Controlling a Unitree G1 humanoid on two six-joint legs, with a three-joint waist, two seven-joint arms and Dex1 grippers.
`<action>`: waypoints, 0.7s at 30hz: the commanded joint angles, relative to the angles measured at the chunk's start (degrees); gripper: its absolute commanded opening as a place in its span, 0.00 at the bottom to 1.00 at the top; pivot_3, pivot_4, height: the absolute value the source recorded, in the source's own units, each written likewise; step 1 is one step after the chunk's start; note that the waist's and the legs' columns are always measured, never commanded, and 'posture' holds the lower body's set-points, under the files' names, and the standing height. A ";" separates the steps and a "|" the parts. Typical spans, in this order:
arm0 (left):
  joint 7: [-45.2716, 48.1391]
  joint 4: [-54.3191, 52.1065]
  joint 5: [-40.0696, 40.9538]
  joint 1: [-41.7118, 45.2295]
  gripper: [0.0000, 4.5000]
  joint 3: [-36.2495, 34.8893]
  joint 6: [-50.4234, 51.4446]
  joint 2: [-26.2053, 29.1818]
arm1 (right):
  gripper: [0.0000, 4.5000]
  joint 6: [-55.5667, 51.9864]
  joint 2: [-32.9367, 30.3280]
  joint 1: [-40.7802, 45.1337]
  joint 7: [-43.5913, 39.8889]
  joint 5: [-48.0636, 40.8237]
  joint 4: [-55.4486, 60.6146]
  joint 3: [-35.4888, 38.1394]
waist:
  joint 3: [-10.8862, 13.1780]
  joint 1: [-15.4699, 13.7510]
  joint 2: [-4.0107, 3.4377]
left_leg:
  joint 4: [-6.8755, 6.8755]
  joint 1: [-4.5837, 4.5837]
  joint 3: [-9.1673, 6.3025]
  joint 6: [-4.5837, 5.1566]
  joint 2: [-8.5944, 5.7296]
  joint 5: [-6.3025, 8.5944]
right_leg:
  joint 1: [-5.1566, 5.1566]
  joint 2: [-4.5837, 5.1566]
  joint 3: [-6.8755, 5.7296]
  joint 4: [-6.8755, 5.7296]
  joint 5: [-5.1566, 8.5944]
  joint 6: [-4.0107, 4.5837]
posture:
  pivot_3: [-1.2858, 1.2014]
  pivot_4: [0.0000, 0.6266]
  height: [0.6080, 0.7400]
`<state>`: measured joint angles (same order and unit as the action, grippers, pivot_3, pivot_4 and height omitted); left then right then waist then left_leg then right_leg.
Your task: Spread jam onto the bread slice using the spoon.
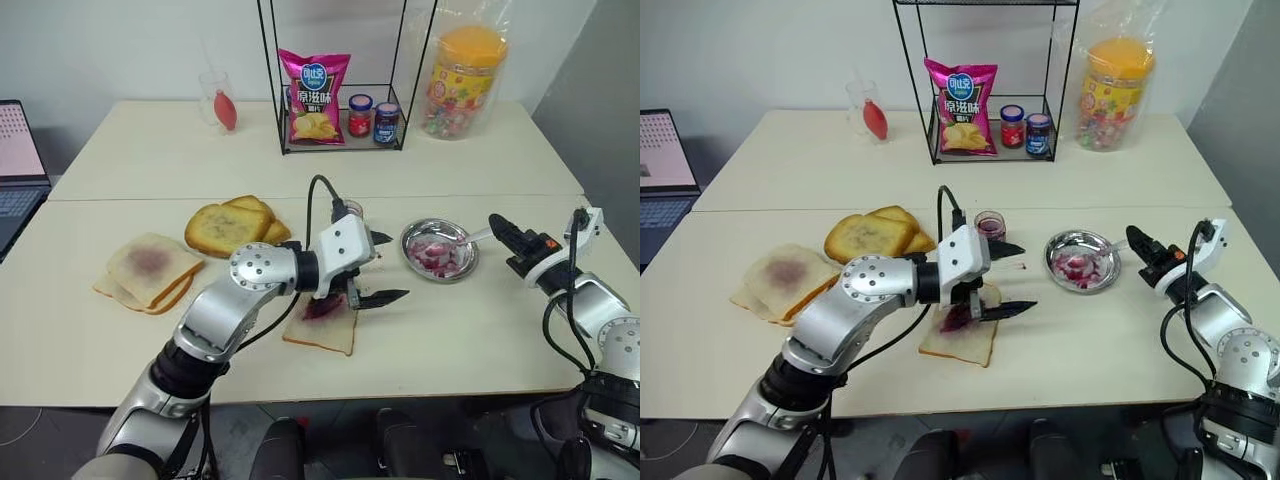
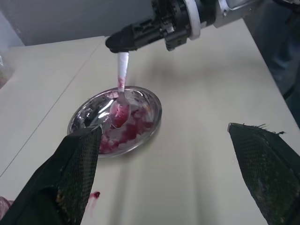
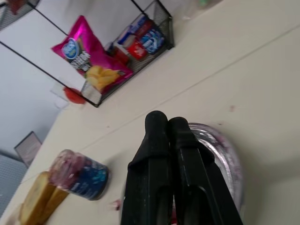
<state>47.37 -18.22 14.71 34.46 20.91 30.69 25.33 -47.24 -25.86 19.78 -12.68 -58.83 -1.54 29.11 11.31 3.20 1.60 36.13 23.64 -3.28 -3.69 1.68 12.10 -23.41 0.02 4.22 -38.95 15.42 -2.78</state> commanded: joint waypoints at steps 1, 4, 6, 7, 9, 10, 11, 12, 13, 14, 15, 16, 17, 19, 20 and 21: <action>-1.04 -0.22 -1.74 1.15 1.00 1.05 -0.98 -1.71 | 0.01 4.36 -0.61 3.09 -3.01 3.99 -5.06 -0.54 | 0.00 0.06 0.00 | 0.00 0.00 0.01 0.00 0.00 0.00 | 0.00 0.00 0.01 0.00 0.00 0.00 | 0.52 0.24 1.00; -1.00 -0.49 -2.11 0.79 1.00 0.75 -0.83 -1.89 | 0.01 5.98 -1.23 3.74 -4.41 7.18 -7.86 -1.45 | 0.00 0.04 -0.03 | -0.01 -0.03 0.00 0.00 0.00 0.00 | 0.00 -0.01 0.00 -0.03 0.00 0.00 | 0.52 0.24 1.00; -0.95 -0.54 -2.31 0.74 1.00 0.62 -0.80 -1.91 | 0.05 7.05 -1.57 4.22 -4.80 8.73 -9.47 -1.25 | 0.00 0.04 -0.03 | -0.02 -0.03 -0.01 0.00 0.01 0.00 | 0.00 -0.01 -0.01 -0.03 0.00 0.00 | 0.52 0.24 1.00; -0.96 -0.54 -2.43 0.71 1.00 0.56 -0.88 -1.90 | 0.08 7.59 -1.72 4.33 -4.89 9.36 -9.94 -1.11 | 0.00 -0.02 -0.04 | -0.01 -0.03 -0.01 0.00 0.00 0.00 | 0.00 -0.01 0.00 -0.03 0.00 0.00 | 0.52 0.24 1.00; -1.14 -0.32 -2.64 0.85 1.00 0.40 -1.09 -2.12 | 0.20 8.99 -2.30 4.66 -4.76 11.34 -11.29 -0.73 | 0.00 -0.08 -0.03 | 0.00 -0.02 0.00 -0.01 -0.01 0.00 | 0.01 0.01 0.00 -0.02 0.00 0.00 | 0.52 0.24 1.00; -1.18 -0.25 -2.68 0.91 1.00 0.35 -1.12 -2.26 | 0.24 9.86 -2.60 4.86 -4.52 12.23 -11.89 -0.40 | 0.00 -0.09 -0.04 | 0.00 -0.02 -0.01 0.00 -0.01 0.00 | 0.01 0.01 0.00 -0.02 0.00 0.00 | 0.52 0.24 1.00; -1.23 -0.19 -2.74 0.88 1.00 0.32 -1.26 -2.37 | 0.29 10.66 -2.88 5.03 -4.27 13.07 -12.38 -0.05 | 0.00 -0.10 -0.04 | 0.00 -0.02 -0.01 0.00 -0.01 0.00 | 0.01 0.01 0.00 -0.02 0.00 0.00 | 0.52 0.24 1.00; -1.19 -0.18 -2.75 0.84 1.00 0.35 -1.33 -2.44 | 0.33 11.09 -3.16 5.07 -4.39 13.56 -12.47 0.08 | 0.00 -0.10 -0.04 | 0.00 -0.02 -0.01 -0.01 -0.01 0.00 | 0.01 0.01 0.00 -0.02 0.00 0.00 | 0.52 0.24 1.00; -1.14 -0.19 -2.77 0.80 1.00 0.38 -1.37 -2.47 | 0.40 11.32 -3.28 5.12 -4.56 13.91 -12.53 0.17 | 0.00 -0.09 -0.04 | 0.00 -0.02 0.00 -0.01 -0.01 0.00 | 0.01 0.01 0.00 -0.02 0.00 0.00 | 0.52 0.24 1.00; -1.13 -0.13 -2.83 0.84 1.00 0.38 -1.44 -2.55 | 0.44 11.44 -3.28 5.18 -4.69 13.95 -12.43 0.36 | 0.00 -0.08 -0.04 | 0.00 -0.02 0.00 0.00 -0.01 0.00 | 0.01 0.01 0.00 -0.02 0.00 0.00 | 0.52 0.24 1.00; -1.12 -0.08 -2.87 0.88 1.00 0.38 -1.47 -2.62 | 0.51 11.50 -3.23 5.24 -4.80 13.97 -12.36 0.52 | 0.00 -0.05 -0.04 | 0.00 -0.02 0.00 -0.01 -0.01 0.00 | 0.01 0.01 0.00 -0.02 0.00 0.00 | 0.52 0.24 1.00; -1.17 0.00 -2.91 0.95 1.00 0.35 -1.53 -2.72 | 0.54 11.54 -3.19 5.24 -4.88 14.09 -12.25 0.58 | 0.00 -0.01 -0.04 | 0.00 -0.03 0.00 0.00 -0.01 0.00 | 0.01 0.01 0.00 -0.03 0.00 0.00 | 0.52 0.24 1.00; -1.20 0.08 -2.92 1.04 1.00 0.30 -1.49 -2.82 | 0.62 11.54 -3.20 5.16 -5.07 14.21 -12.03 0.49 | 0.00 -0.01 -0.04 | 0.00 -0.04 0.00 0.00 -0.01 0.00 | 0.01 0.01 0.00 -0.03 0.00 0.00 | 0.52 0.24 1.00; -1.13 0.34 -3.06 1.21 1.00 0.22 -1.66 -2.93 | 0.70 11.55 -3.17 4.82 -5.66 14.61 -11.05 -0.05 | 0.00 -0.01 -0.04 | 0.00 -0.04 0.00 -0.01 -0.01 0.00 | 0.01 0.01 0.00 -0.04 0.00 0.00 | 0.52 0.24 1.00; -1.06 0.53 -3.15 1.23 1.00 0.21 -1.82 -2.99 | 0.75 11.65 -3.12 4.71 -6.19 14.79 -10.68 -0.34 | 0.00 -0.01 -0.04 | 0.00 -0.04 0.00 -0.01 -0.01 0.00 | 0.01 0.01 0.01 -0.04 0.00 0.00 | 0.52 0.24 1.00; -1.08 0.62 -3.23 1.24 1.00 0.16 -1.98 -3.04 | 0.80 12.42 -3.12 4.57 -6.53 15.60 -10.18 -0.85 | -0.01 0.00 -0.04 | 0.00 -0.04 0.00 -0.01 -0.01 0.00 | 0.02 0.01 0.01 -0.04 0.00 0.00 | 0.52 0.24 1.00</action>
<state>46.73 -17.11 12.06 34.71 22.15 30.08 22.67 -36.61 -28.24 23.75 -17.73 -43.95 -14.75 28.09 11.30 3.20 1.56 36.13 23.60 -3.27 -3.69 1.67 12.10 -23.39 0.04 4.23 -38.99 15.42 -2.78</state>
